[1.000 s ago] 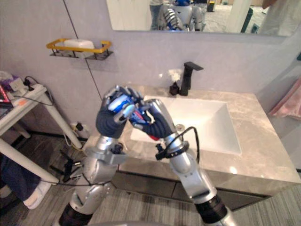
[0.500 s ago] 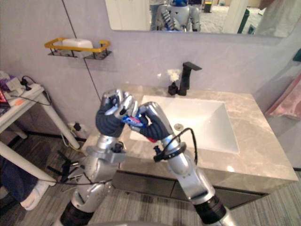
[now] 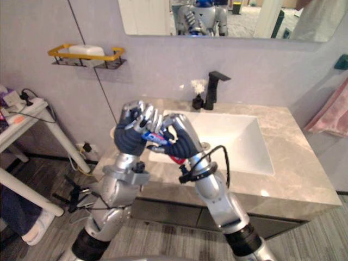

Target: Organize washtable

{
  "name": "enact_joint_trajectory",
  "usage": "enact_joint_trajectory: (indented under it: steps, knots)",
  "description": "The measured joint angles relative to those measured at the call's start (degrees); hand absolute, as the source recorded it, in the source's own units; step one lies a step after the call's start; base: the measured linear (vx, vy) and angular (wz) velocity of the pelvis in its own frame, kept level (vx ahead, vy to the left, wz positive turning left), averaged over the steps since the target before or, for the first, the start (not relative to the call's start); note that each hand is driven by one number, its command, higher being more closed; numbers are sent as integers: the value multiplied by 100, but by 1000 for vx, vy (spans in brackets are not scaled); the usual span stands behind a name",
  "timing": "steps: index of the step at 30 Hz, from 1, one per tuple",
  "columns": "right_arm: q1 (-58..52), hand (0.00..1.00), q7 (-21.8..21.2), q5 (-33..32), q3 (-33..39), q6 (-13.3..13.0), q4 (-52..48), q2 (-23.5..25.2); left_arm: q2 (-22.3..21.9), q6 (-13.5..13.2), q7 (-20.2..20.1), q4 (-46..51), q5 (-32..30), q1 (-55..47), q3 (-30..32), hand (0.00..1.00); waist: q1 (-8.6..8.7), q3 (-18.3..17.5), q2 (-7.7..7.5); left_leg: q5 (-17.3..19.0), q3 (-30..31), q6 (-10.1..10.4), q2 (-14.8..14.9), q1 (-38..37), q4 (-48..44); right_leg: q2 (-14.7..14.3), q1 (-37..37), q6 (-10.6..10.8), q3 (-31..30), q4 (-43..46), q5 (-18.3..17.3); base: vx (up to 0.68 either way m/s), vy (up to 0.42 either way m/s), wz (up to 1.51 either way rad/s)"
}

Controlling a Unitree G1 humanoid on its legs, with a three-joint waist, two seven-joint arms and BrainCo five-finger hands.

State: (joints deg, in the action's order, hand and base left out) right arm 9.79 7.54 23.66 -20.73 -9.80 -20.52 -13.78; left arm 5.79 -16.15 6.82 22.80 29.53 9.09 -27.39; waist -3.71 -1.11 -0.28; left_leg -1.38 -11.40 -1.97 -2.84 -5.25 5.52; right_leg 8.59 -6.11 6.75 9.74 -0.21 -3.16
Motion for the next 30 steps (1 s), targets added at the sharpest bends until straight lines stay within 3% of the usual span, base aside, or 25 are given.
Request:
enact_joint_trajectory:
  steps: [4, 8, 17, 20, 25, 30]
  knots:
    - [1, 0, 20, 58, 163, -7, 0, 31, -5, 5, 77, -91, -1, 105, 4, 100, 1, 0, 0, 0, -40, 0, 4, 1, 0, -4, 22, 1, -41, -1, 20, -19, 4, -6]
    - [1, 0, 83, 131, 345, -114, -2, 17, -4, 5, 105, -94, -2, 105, 68, 100, 135, 4, -5, 0, -77, 0, 5, 0, 0, -3, 35, 4, -73, -9, 41, -23, 8, -5]
    - [-46, 0, 114, 166, 848, -335, -62, -20, -134, 15, 92, -100, -44, 128, 107, 100, 236, 7, -6, 5, -288, 4, 56, 0, 2, -53, 143, -21, -285, -11, 102, -27, 5, -13]
    - [-181, 0, 128, 142, 1309, -340, -109, -15, -168, 15, 90, -108, -48, 127, 309, 100, 293, 9, 0, 7, -330, 7, 68, -1, 1, -68, 176, -22, -342, -13, 104, -16, 3, -9]
    - [-303, 0, 508, -498, 2728, -222, -157, -9, 32, 63, 95, -218, -58, 55, 643, 100, 305, 9, 4, 10, -389, 9, 76, 0, 0, -76, 195, -22, -390, -46, 134, -5, 6, -7]
    - [-653, 0, 490, -1058, 3169, -280, -507, -9, 12, 72, 85, -198, -59, 28, 737, 100, 326, 11, 18, 30, -489, 30, 87, 1, -1, -92, 222, -23, -497, -110, 178, -8, 5, -11]
